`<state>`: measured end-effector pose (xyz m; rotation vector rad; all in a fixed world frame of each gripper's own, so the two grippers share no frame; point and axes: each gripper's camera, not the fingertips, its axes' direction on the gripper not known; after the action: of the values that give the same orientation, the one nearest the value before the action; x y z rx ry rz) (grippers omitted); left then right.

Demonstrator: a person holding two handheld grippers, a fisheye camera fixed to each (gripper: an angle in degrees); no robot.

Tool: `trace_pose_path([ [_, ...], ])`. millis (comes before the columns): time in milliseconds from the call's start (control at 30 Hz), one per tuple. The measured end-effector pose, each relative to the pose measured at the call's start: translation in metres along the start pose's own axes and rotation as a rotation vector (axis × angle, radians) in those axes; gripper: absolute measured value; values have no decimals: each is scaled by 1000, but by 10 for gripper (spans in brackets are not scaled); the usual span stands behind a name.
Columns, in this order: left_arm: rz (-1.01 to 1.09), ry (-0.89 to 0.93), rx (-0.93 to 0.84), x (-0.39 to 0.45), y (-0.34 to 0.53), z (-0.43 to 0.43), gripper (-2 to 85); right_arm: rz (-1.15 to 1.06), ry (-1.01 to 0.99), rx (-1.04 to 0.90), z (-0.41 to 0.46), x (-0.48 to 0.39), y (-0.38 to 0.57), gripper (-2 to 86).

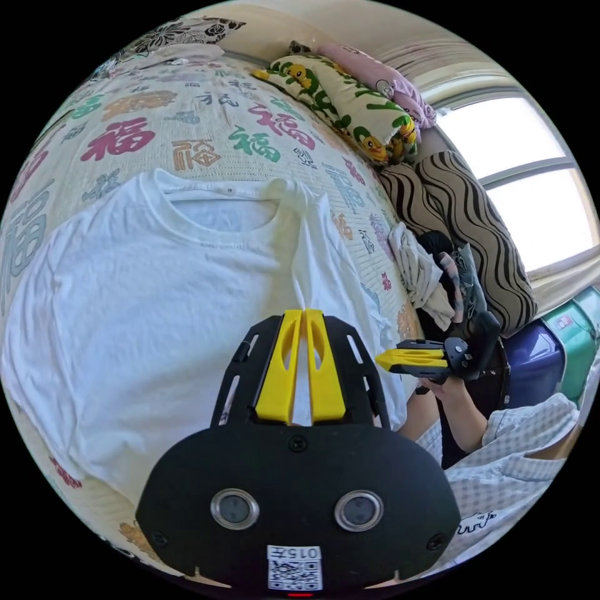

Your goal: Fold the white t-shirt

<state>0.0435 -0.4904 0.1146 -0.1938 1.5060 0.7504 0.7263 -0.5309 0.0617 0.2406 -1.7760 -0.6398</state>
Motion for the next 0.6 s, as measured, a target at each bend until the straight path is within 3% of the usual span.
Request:
trace_pose_path([
  [133,-7,-53,7,7,35,-18,9,-9,-13,-8,2,-5,6,-8],
  [233,-23,-108,-89,-3,53,-6,23,35,-17,-76,15,-4,6,0],
  [367,27,-163,36,8,39,-43,63,134,47,62,-14,8,10,62],
  [467,45,-109,124,10,-6,-56,82,200,117,96,-18,27,1,74],
  [600,26,28,69,2,-65,-37,85,178,160,-45,7,34,-17,61],
])
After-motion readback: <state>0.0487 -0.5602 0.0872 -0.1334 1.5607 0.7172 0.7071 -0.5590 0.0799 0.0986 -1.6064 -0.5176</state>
